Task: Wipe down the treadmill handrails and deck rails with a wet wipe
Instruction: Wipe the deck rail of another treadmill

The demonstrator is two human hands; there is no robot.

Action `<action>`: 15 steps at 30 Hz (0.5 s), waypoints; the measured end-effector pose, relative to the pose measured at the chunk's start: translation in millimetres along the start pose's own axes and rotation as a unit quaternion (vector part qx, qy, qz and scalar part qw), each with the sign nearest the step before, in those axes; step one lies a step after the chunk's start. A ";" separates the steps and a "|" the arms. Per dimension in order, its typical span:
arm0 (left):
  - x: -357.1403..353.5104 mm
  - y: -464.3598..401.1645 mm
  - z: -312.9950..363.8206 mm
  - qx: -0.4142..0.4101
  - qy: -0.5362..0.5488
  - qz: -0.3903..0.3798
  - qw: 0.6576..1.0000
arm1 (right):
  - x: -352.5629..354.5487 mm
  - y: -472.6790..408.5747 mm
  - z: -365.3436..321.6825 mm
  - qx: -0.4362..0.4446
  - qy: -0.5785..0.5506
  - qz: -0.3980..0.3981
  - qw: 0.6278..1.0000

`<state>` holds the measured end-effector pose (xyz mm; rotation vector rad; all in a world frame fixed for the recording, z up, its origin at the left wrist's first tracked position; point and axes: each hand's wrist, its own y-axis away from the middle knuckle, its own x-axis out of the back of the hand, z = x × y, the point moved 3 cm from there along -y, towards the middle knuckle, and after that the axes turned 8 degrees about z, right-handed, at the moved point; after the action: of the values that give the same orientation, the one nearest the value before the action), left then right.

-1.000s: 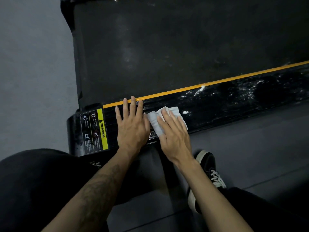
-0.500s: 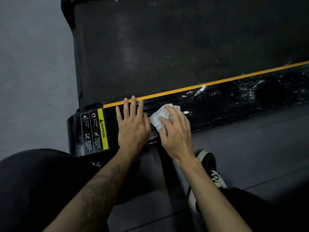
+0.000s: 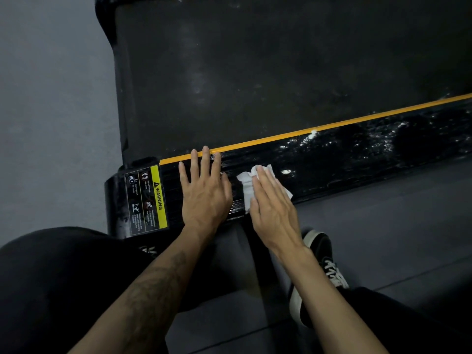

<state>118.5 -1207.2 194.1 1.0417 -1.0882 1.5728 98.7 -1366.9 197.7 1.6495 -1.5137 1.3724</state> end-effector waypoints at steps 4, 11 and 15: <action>0.3 -0.3 0.2 -0.001 0.003 -0.002 1.000 | -6.9 -2.9 -17.5 -0.035 0.047 -0.011 0.998; -0.8 -0.4 0.0 0.000 0.004 0.006 1.000 | 2.6 -5.5 12.6 0.005 0.068 -0.073 0.995; -0.8 0.2 -0.4 -0.003 0.003 0.005 1.000 | -7.0 -3.4 -7.6 -0.008 0.099 -0.084 0.991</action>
<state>118.4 -1207.0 193.2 1.0284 -1.0951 1.5795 100.3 -1356.5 194.9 1.5413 -1.2414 1.3832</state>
